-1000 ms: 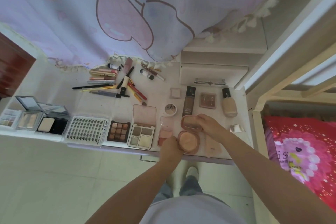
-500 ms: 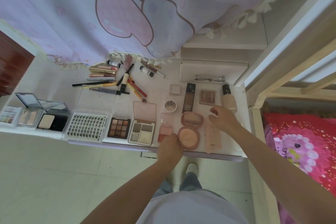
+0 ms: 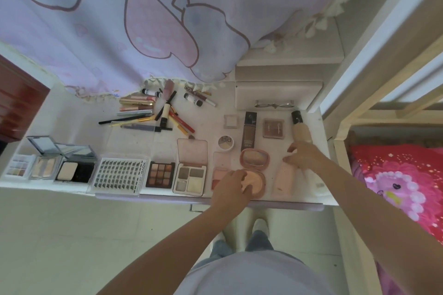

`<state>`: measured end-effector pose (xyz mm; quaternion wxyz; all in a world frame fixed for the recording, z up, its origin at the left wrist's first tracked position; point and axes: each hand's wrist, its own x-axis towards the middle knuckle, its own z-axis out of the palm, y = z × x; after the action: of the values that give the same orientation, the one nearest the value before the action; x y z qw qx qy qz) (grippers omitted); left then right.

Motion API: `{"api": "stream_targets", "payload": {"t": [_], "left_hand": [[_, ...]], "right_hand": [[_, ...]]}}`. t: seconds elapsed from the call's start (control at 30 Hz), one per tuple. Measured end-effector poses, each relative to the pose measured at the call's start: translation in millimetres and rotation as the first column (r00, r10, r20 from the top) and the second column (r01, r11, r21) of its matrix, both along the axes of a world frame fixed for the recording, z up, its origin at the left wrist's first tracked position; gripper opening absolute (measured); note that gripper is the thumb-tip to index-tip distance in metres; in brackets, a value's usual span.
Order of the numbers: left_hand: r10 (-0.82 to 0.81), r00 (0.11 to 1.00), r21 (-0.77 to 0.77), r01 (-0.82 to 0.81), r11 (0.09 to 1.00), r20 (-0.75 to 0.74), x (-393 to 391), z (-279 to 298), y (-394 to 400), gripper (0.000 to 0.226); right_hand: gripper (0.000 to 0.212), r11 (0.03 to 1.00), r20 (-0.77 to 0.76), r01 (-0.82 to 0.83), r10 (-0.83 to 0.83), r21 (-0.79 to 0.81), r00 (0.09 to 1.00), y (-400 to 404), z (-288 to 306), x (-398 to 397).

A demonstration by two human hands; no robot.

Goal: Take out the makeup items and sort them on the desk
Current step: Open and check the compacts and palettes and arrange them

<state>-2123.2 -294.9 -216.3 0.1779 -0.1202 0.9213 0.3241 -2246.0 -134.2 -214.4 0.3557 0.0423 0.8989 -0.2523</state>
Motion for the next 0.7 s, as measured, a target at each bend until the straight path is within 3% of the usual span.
{"api": "stream_targets", "payload": {"t": [0.2,0.3,0.37,0.43,0.47,0.53,0.63,0.7], "left_hand": [[-0.189,0.982,0.114,0.191,0.975,-0.025,-36,35,20,0.058],[-0.292,0.950,-0.005,0.293,0.956,-0.109,-52,57,36,0.075],[-0.320,0.909,-0.152,0.288,0.945,-0.266,-57,67,39,0.066],[-0.263,0.867,-0.201,0.193,0.960,-0.423,-64,68,37,0.052],[-0.257,0.864,-0.199,0.186,0.962,-0.433,-67,71,34,0.048],[-0.332,0.835,-0.290,0.219,0.932,-0.438,-69,75,25,0.044],[-0.459,0.732,-0.427,0.250,0.869,-0.504,-71,86,12,0.043],[-0.515,0.764,-0.432,0.342,0.834,-0.389,-70,102,9,0.042]], "right_hand": [[0.024,0.972,-0.038,0.154,-0.163,-0.179,0.986,20,58,5],[0.014,0.896,-0.024,0.254,-0.281,-0.364,0.959,16,90,6],[0.008,0.864,-0.046,0.264,-0.313,-0.429,0.949,10,104,7],[0.007,0.862,-0.081,0.250,-0.316,-0.441,0.945,3,113,8],[0.009,0.863,-0.093,0.246,-0.316,-0.441,0.944,-1,115,9],[0.018,0.872,-0.142,0.222,-0.310,-0.436,0.940,-7,117,11],[0.033,0.929,-0.338,0.059,-0.192,-0.366,0.921,-13,121,16],[0.030,0.929,-0.416,-0.045,-0.121,-0.368,0.901,-15,126,21]]}}
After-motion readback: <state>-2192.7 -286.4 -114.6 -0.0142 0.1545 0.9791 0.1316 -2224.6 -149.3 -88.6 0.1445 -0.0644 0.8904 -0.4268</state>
